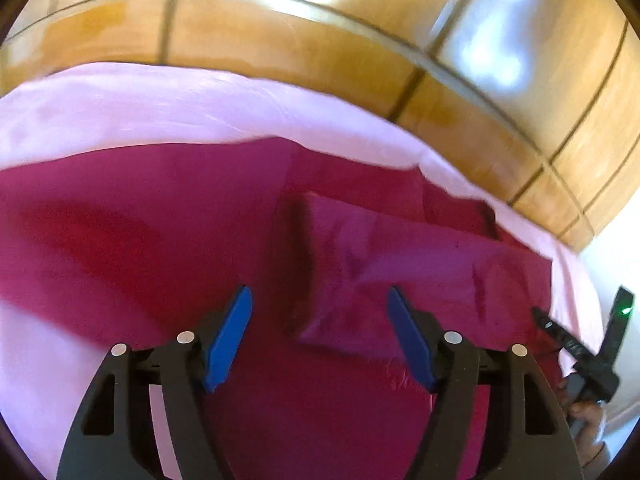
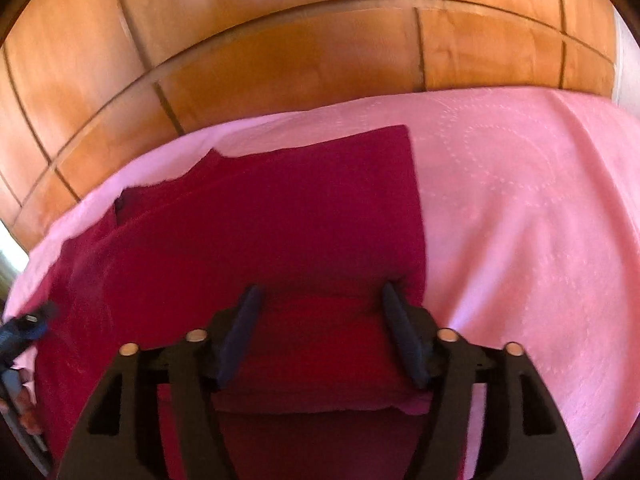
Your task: Fold small clothes
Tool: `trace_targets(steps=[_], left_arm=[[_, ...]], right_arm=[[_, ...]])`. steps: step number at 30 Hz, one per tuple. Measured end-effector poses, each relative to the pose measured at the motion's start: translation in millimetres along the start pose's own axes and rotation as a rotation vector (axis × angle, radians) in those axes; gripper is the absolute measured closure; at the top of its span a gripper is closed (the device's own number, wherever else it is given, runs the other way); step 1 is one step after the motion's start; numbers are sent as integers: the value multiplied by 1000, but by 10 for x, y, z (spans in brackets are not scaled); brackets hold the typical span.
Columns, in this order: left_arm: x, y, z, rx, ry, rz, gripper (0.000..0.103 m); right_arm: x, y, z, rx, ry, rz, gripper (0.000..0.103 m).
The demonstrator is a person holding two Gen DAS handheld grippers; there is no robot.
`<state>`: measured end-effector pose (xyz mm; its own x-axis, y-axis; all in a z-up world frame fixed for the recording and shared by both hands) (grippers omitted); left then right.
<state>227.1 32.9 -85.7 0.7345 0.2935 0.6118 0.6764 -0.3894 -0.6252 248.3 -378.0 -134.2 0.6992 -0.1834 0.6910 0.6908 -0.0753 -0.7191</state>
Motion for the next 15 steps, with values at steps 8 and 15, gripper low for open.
trace_targets(steps=[8, 15], left_arm=[[-198, -1019, 1094, 76, -308, -168, 34], [-228, -1722, 2085, 187, -551, -326, 34]], right_arm=[[-9, -10, 51, -17, -50, 1, 22], [-2, -12, 88, -28, -75, -1, 15]])
Point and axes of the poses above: each gripper's, at about its wrist camera, not at the fingertips, and y roughly the way its jaws point, z to its left, x to its top, the point moved 3 cm from there along y, roughly the way its jaws point, and after that the axes turned 10 degrees about -x, right-handed, at the moved point
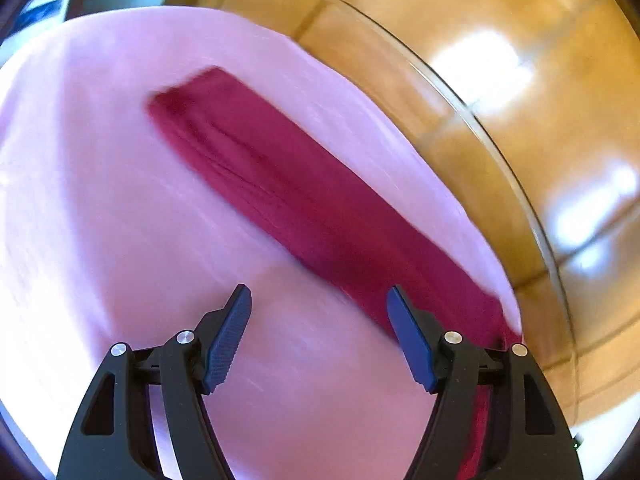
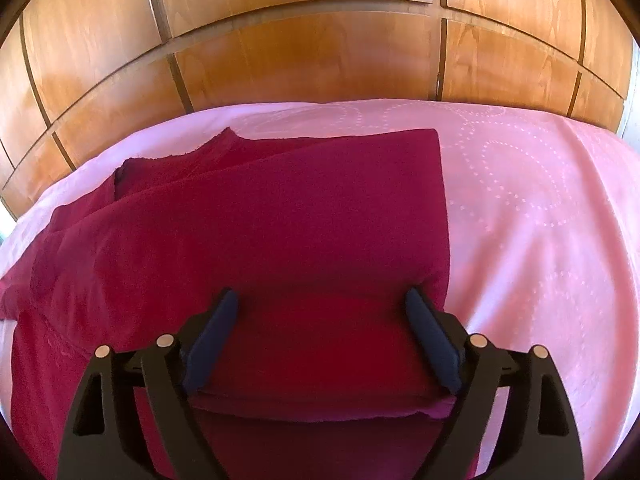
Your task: Fold small clothes
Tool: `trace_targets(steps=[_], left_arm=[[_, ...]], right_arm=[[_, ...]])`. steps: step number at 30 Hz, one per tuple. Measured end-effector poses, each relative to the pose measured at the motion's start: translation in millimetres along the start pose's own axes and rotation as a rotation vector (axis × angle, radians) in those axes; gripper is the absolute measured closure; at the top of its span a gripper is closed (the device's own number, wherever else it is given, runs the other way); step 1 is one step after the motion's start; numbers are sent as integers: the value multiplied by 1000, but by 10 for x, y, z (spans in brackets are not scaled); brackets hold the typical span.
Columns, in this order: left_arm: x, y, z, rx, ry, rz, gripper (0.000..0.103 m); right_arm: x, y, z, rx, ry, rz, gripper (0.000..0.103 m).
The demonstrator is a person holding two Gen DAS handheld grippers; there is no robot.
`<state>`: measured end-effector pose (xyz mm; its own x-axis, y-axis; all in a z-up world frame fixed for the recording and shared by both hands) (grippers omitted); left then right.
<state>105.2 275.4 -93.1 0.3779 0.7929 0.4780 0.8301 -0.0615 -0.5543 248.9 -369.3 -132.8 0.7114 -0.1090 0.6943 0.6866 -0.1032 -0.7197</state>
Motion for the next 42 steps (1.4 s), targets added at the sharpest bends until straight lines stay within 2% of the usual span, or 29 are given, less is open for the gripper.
trace_targets(steps=[6, 10, 11, 12, 13, 14, 15, 17, 22, 24, 26, 27, 29, 30, 32, 33, 34, 35, 36, 39, 42], left_arm=[[554, 65, 433, 90, -108, -44, 35], [757, 265, 439, 148, -117, -62, 42], [805, 325, 412, 184, -99, -70, 46], [819, 375, 409, 198, -84, -70, 57], [842, 452, 378, 219, -54, -58, 82], [861, 497, 372, 231, -42, -43, 94], [875, 525, 357, 219, -40, -31, 95], [923, 480, 270, 208, 10, -39, 95], [667, 434, -571, 63, 219, -49, 95], [419, 458, -1020, -32, 305, -20, 95], [202, 487, -1325, -106, 349, 11, 95], [3, 529, -1556, -173, 377, 46, 95], [-317, 598, -1869, -231, 432, 92, 95], [-581, 645, -2072, -279, 473, 137, 95], [-912, 708, -2282, -314, 530, 193, 94], [-1173, 759, -2396, -316, 586, 231, 85], [-1295, 782, -2428, -324, 607, 261, 65], [-1445, 805, -2451, -331, 625, 297, 54], [-1580, 804, -2443, -322, 643, 304, 38], [-1864, 655, -2333, -312, 718, 325, 37], [-2051, 435, -2120, -275, 777, 298, 37]], right_arm=[[-7, -11, 1, -14, -11, -1, 14], [1, 7, 43, -24, -20, 1, 14], [1, 7, 47, -25, -22, 1, 14], [5, 9, 48, -26, -24, 0, 14], [7, 13, 56, -27, -24, 1, 14], [8, 17, 59, -27, -25, 1, 14], [10, 22, 70, -30, -28, 2, 14], [14, 29, 83, -33, -31, 2, 13], [11, 34, 81, -34, -32, 2, 13], [11, 34, 81, -32, -30, 1, 13], [14, 41, 88, -31, -30, 1, 13], [12, 39, 88, -30, -30, 1, 13], [10, 43, 87, -28, -29, 1, 13], [9, 46, 88, -26, -28, 0, 13], [5, 53, 82, -23, -25, 0, 13], [5, 54, 78, -20, -23, -1, 13], [5, 54, 76, -18, -21, -2, 13], [4, 52, 71, -16, -18, -3, 13], [3, 52, 62, -14, -16, -3, 13], [3, 48, 43, -3, -7, -4, 13], [5, 38, 42, -3, -9, -2, 13]])
Point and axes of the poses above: each gripper's, at about its wrist camera, not at the fingertips, and y roughly the way its jaws point, z to its left, x to its top, the point moved 3 cm from there along y, roughly the way its jaws point, and after that the axes turned 10 degrees about -x, right-handed, at the moved point
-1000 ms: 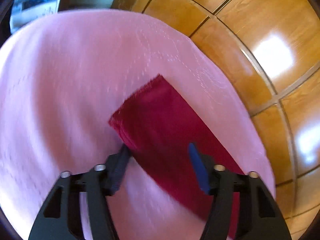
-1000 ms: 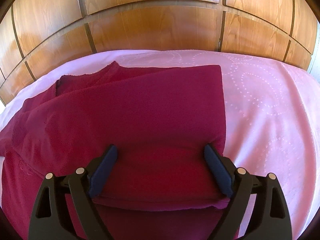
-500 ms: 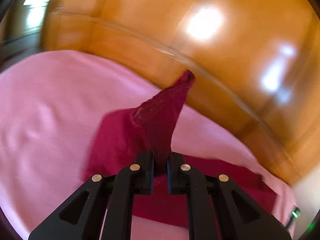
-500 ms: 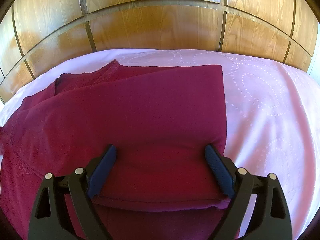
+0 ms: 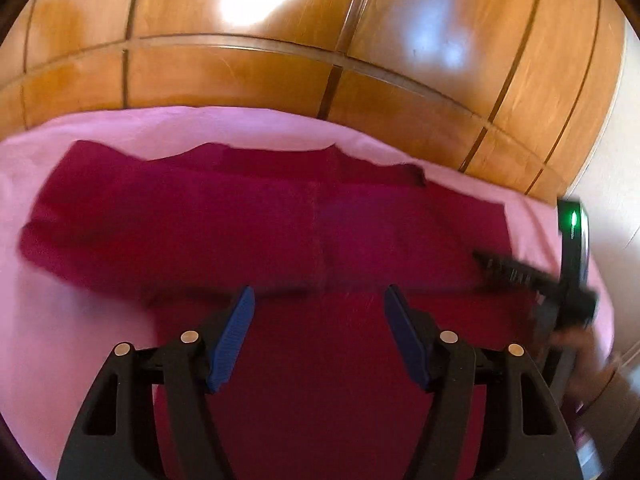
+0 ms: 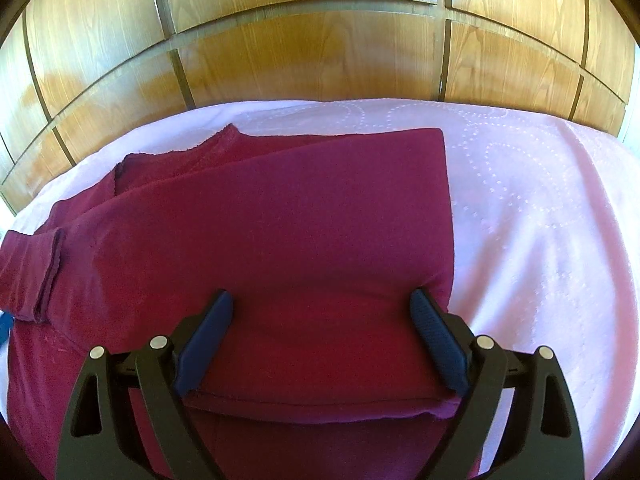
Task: Fold small clothes
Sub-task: 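Grasp the sweater side edge with the left tool and lift it, then fold the other sleeve over the body with the right tool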
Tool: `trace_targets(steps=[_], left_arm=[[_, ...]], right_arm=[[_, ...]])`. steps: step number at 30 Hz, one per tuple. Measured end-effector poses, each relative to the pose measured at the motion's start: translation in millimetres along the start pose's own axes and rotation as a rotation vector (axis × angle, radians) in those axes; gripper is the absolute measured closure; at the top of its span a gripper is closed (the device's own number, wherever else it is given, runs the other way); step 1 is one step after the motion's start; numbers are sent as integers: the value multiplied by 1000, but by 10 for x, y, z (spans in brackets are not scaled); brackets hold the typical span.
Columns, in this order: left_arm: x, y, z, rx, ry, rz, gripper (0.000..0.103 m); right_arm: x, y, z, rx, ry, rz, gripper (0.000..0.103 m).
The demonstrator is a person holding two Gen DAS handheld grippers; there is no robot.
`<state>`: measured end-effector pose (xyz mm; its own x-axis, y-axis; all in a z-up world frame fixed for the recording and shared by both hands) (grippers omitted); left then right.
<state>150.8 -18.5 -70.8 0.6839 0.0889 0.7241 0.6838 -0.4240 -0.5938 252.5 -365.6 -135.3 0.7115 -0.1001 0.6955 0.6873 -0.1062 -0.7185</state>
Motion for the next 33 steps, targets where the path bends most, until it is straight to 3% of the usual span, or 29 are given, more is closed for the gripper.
trace_targets(steps=[3, 6, 8, 12, 15, 19, 21, 22, 27, 30, 33], left_arm=[[-131, -42, 134, 39, -16, 10, 37], [-319, -118, 250, 53, -56, 19, 37], [-375, -134, 266, 37, -83, 7, 37], [-358, -88, 286, 36, -90, 1, 37], [-352, -89, 287, 25, -91, -3, 35], [-386, -97, 315, 12, -100, -11, 34], [-406, -101, 311, 10, -96, -13, 33], [-412, -100, 305, 2, -93, -12, 30], [-465, -176, 297, 1, -92, -11, 30], [-481, -193, 285, 5, -89, -9, 30], [-477, -192, 277, 9, -88, -8, 30]], right_arm=[[31, -25, 12, -4, -8, 17, 13], [124, -188, 98, 19, -5, 12, 25], [180, -330, 284, 138, 8, 18, 38], [158, -518, 1106, 433, -110, 101, 49], [73, -412, 1653, 543, -142, 211, 58], [20, -258, 2163, 579, -165, 282, 65], [16, -218, 2316, 521, -212, 255, 78], [26, -224, 2355, 505, -217, 250, 95], [291, -731, 2219, 503, -198, 81, 96], [571, -1163, 1890, 525, -141, -47, 96], [747, -1426, 1454, 493, -97, -139, 96]])
Point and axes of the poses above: each gripper's, at about its wrist camera, not at the fingertips, and y roughly the way its jaws point, z to its left, x to its top, the point moved 3 cm from there along y, roughly the way its jaws point, and after that the axes turned 10 degrees about -x, right-handed, at the moved point
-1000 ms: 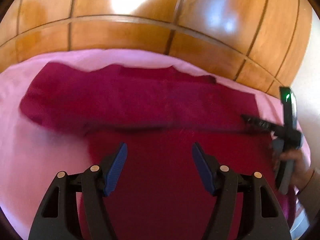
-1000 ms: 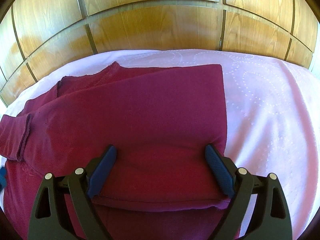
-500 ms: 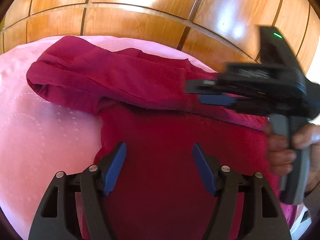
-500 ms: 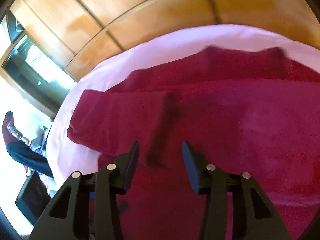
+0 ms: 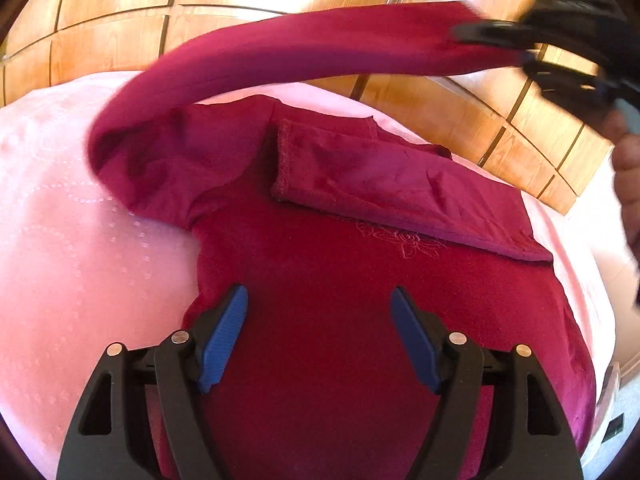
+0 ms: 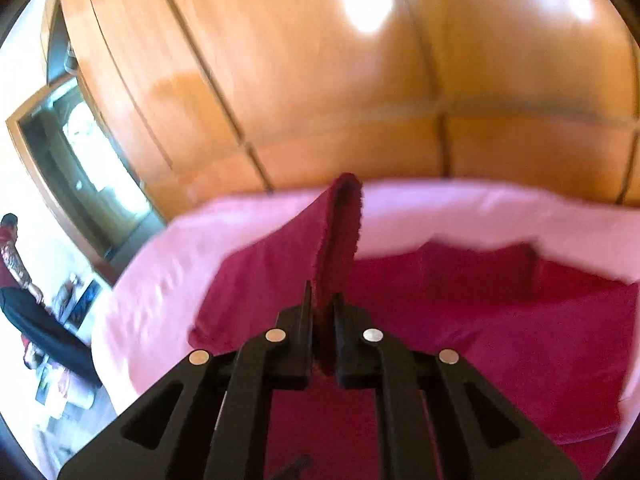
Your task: Fold small clothes
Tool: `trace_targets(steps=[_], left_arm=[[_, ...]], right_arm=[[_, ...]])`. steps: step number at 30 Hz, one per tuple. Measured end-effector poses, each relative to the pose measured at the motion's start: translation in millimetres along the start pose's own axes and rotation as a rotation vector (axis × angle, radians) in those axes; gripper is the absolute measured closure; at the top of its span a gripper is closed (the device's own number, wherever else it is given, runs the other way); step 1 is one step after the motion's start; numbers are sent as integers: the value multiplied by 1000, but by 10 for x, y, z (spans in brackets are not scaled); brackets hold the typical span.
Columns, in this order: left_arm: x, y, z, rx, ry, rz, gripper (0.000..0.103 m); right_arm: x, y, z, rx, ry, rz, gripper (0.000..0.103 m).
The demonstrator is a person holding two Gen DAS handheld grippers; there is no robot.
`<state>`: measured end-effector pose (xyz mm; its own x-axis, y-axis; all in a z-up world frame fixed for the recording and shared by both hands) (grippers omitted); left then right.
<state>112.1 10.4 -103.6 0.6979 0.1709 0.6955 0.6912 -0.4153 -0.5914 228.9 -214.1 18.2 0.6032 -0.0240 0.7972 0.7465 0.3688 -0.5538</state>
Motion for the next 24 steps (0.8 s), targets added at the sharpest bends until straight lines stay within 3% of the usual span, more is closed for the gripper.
trace_targets(steps=[5, 8, 11, 14, 18, 24], left_arm=[[17, 25, -8, 4, 2, 4, 30], [26, 35, 3, 14, 8, 10, 30], [44, 43, -9, 23, 12, 16, 30], [63, 76, -34, 34, 17, 26, 30], [114, 67, -90, 57, 31, 54, 30], [294, -132, -105, 39, 7, 22, 30]], right_arm=[[-104, -219, -793, -151, 96, -13, 96], [-416, -112, -1415, -268, 196, 56, 96], [-710, 58, -1851, -296, 283, 139, 96], [-932, 163, -2017, -284, 342, 177, 96], [-961, 74, -2143, -248, 384, 156, 96], [-1018, 15, -2131, -272, 340, 175, 94]])
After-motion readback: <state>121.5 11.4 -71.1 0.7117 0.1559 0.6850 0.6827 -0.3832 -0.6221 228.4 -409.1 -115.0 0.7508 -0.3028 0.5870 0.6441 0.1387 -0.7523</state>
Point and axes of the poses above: each gripper's, at about its wrist camera, not at the fingertips, and y roughly the way its jaws point, z to its left, x to its top, the point moved 3 cm from there along y, roughly the way its jaws point, and after that the axes turned 10 degrees about -x, right-handed, at the moved point
